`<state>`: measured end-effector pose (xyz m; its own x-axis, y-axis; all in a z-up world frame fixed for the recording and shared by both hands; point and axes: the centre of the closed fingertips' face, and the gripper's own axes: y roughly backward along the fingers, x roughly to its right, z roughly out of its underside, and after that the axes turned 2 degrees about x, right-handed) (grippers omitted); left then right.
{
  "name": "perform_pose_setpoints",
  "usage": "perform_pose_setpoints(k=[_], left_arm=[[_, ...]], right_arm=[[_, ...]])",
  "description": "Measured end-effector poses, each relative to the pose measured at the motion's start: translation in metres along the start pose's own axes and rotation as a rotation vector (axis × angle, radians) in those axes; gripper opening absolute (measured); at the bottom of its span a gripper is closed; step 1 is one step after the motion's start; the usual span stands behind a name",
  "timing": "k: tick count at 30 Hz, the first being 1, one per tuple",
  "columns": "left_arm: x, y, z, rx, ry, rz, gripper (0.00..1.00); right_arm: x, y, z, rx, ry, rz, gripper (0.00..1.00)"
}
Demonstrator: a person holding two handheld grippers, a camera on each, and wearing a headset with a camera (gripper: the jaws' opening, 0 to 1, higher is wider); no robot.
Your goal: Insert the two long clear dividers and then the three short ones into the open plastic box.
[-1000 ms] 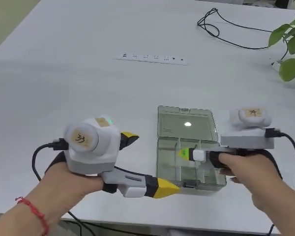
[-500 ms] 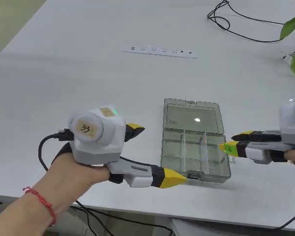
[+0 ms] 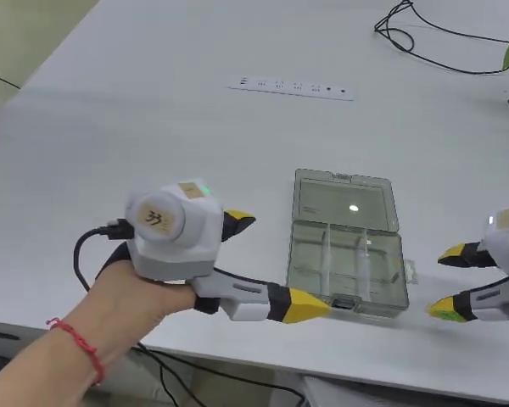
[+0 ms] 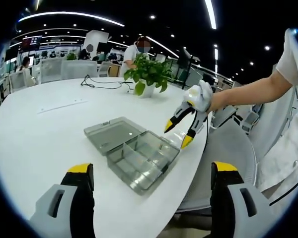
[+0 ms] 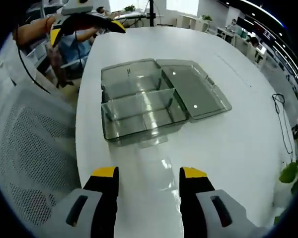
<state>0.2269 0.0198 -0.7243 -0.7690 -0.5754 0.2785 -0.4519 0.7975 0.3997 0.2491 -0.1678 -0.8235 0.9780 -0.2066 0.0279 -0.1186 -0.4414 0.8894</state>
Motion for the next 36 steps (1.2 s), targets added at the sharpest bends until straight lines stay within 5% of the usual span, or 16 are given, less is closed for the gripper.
perform_pose_setpoints(k=[3,12,20,31,36], left_arm=[[0.001,0.001,0.001,0.000,0.003,-0.003,1.00],[0.001,0.004,0.000,0.007,0.006,-0.012,1.00],[0.001,0.004,0.001,0.007,0.006,-0.012,1.00],[0.001,0.004,0.000,0.011,0.002,-0.008,1.00],[0.002,0.004,-0.001,0.012,0.002,-0.005,1.00]], right_arm=[[0.002,-0.005,0.005,-0.040,0.076,-0.016,0.49],[0.004,-0.015,0.020,-0.122,0.137,-0.045,0.46],[0.007,-0.015,0.022,-0.115,0.112,-0.066,0.40],[0.008,-0.010,0.023,-0.117,0.087,-0.023,0.33],[0.005,0.000,0.013,-0.071,0.073,0.005,0.33]])
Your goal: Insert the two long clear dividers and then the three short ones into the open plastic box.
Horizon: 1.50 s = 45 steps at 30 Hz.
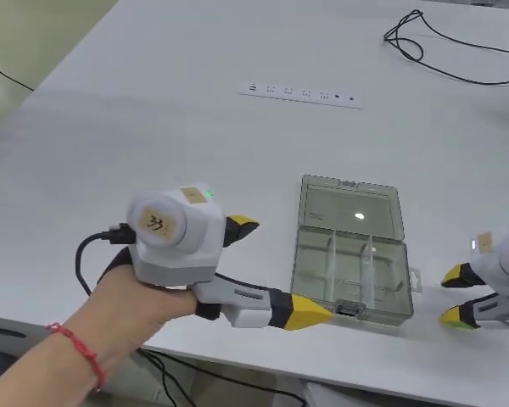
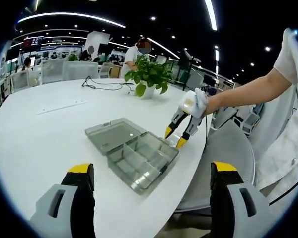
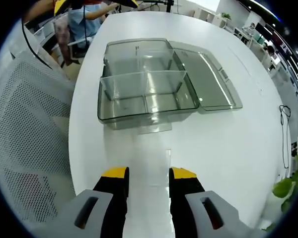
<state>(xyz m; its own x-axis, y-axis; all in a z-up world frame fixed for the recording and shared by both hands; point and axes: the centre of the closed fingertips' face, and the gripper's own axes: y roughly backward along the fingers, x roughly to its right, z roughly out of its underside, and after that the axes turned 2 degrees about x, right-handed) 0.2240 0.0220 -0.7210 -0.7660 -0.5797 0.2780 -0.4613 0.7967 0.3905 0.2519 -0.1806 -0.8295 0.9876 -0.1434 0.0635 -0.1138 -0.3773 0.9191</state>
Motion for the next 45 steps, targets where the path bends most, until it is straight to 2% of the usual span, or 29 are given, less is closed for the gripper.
perform_pose_setpoints(k=[8,14,15,21,24,32,36,45], left_arm=[[0.003,0.000,-0.006,0.014,0.002,0.006,0.98],[0.009,-0.004,-0.014,0.025,0.025,0.024,0.95],[0.011,-0.005,-0.017,0.032,0.031,0.030,0.94],[0.018,-0.010,-0.032,0.056,0.069,0.055,0.90],[0.022,-0.013,-0.038,0.067,0.105,0.074,0.88],[0.035,-0.020,-0.049,0.087,0.222,0.130,0.74],[0.041,-0.022,-0.049,0.082,0.272,0.152,0.68],[0.054,-0.031,-0.047,0.075,0.400,0.208,0.48]], right_arm=[[-0.003,0.022,-0.020,0.072,-0.018,0.061,0.33],[-0.008,0.044,-0.055,0.165,-0.013,0.118,0.33],[-0.007,0.041,-0.055,0.173,-0.007,0.122,0.33],[-0.018,0.064,-0.095,0.240,0.028,0.163,0.33],[-0.014,0.067,-0.101,0.259,0.048,0.176,0.33],[-0.028,0.080,-0.129,0.271,0.126,0.211,0.33],[-0.035,0.082,-0.137,0.260,0.173,0.225,0.33],[-0.046,0.088,-0.153,0.256,0.223,0.241,0.33]])
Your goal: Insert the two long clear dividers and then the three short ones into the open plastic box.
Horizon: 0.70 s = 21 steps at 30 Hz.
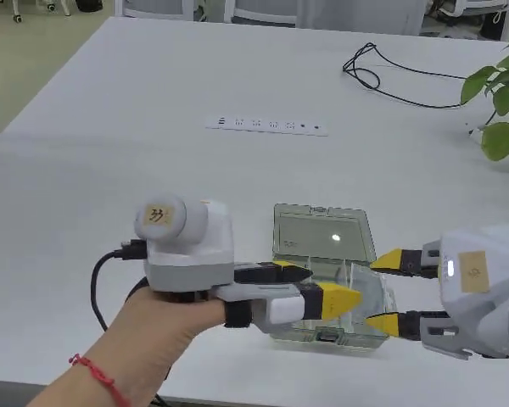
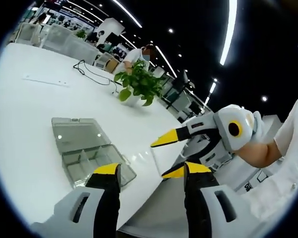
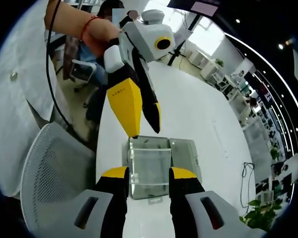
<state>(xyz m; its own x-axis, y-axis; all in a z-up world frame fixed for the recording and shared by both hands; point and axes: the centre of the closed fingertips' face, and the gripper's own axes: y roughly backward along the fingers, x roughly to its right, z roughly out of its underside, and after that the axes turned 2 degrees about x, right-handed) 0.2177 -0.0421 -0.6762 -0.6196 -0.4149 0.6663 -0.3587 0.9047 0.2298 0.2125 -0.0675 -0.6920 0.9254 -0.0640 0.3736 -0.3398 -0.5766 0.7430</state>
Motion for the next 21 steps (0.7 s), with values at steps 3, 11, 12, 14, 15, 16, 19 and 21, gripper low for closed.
perform_pose_setpoints(k=[3,11,12,14,15,16,19,21], left_arm=[[0.005,-0.004,0.005,-0.017,0.020,0.020,0.42],[0.011,-0.010,0.011,-0.022,0.064,0.051,0.25],[0.011,-0.010,0.011,-0.021,0.065,0.052,0.24],[0.012,-0.010,0.012,-0.021,0.075,0.055,0.20],[0.013,-0.011,0.012,-0.021,0.081,0.057,0.19],[0.013,-0.011,0.012,-0.022,0.083,0.060,0.18],[0.013,-0.011,0.013,-0.022,0.089,0.063,0.15],[0.013,-0.011,0.013,-0.018,0.094,0.066,0.12]], right_arm=[[-0.002,0.001,-0.005,0.000,0.019,0.001,0.33],[-0.005,0.002,-0.015,-0.009,0.058,0.005,0.33],[-0.005,0.003,-0.015,-0.011,0.056,0.005,0.33],[-0.005,0.004,-0.017,-0.011,0.059,0.006,0.33],[-0.006,0.004,-0.018,-0.009,0.059,0.005,0.33],[-0.006,0.004,-0.019,-0.008,0.060,0.005,0.33],[-0.007,0.005,-0.021,-0.010,0.065,0.005,0.33],[-0.007,0.005,-0.021,-0.010,0.070,0.006,0.33]])
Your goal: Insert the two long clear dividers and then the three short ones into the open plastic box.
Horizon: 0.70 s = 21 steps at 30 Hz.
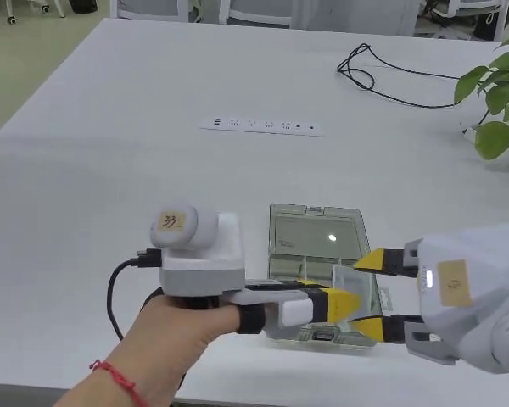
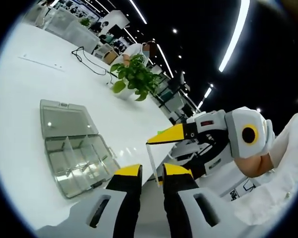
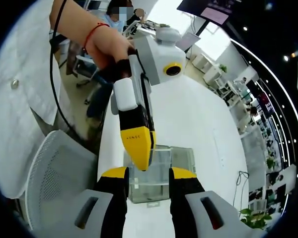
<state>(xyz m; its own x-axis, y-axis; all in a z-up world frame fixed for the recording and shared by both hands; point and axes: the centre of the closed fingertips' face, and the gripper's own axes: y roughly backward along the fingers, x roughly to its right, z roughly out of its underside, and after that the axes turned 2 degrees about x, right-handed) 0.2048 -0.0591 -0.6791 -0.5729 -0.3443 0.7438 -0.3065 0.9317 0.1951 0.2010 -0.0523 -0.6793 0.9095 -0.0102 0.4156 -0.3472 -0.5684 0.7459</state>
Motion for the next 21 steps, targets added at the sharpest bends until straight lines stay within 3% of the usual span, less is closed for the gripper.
perform_pose_setpoints(k=[9,21], left_arm=[[0.0012,0.0004,0.0020,-0.001,0.015,0.014,0.00],[-0.0033,0.0011,0.0016,0.014,0.036,-0.002,0.00]], right_arm=[[0.0003,0.0004,-0.0003,-0.007,0.007,0.002,0.33],[0.0015,0.0003,-0.0013,0.002,0.006,0.014,0.34]])
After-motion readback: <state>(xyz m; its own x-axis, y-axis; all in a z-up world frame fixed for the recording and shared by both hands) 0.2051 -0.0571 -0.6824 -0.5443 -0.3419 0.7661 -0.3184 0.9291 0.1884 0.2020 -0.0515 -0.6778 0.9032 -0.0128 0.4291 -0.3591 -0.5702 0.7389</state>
